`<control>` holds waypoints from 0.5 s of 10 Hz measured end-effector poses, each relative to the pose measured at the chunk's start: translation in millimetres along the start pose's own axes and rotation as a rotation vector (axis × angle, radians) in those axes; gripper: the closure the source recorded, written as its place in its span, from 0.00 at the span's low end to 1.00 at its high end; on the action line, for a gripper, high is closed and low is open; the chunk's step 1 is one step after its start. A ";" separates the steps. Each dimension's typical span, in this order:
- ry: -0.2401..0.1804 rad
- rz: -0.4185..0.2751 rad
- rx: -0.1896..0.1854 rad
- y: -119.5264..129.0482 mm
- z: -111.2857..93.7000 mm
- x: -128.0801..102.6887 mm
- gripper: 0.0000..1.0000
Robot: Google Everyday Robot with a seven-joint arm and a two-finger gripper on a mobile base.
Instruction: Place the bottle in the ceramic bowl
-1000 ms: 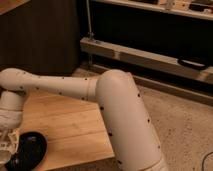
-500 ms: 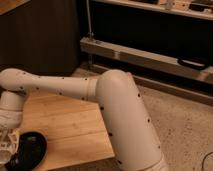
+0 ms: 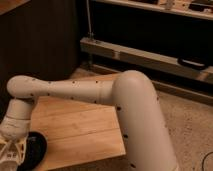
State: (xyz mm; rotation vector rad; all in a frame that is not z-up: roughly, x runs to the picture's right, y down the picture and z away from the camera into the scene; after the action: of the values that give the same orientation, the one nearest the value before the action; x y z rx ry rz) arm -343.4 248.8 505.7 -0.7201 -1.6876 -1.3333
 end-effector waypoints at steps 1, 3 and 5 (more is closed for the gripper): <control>0.002 0.001 0.001 7.1 4.0 -4.8 1.00; 0.005 -0.007 -0.008 11.1 12.5 -6.2 1.00; 0.002 -0.025 -0.016 3.2 17.4 2.7 1.00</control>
State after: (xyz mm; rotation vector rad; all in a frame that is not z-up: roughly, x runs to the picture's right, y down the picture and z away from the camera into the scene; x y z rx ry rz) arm -346.5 266.3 508.3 -0.7087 -1.6910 -1.3655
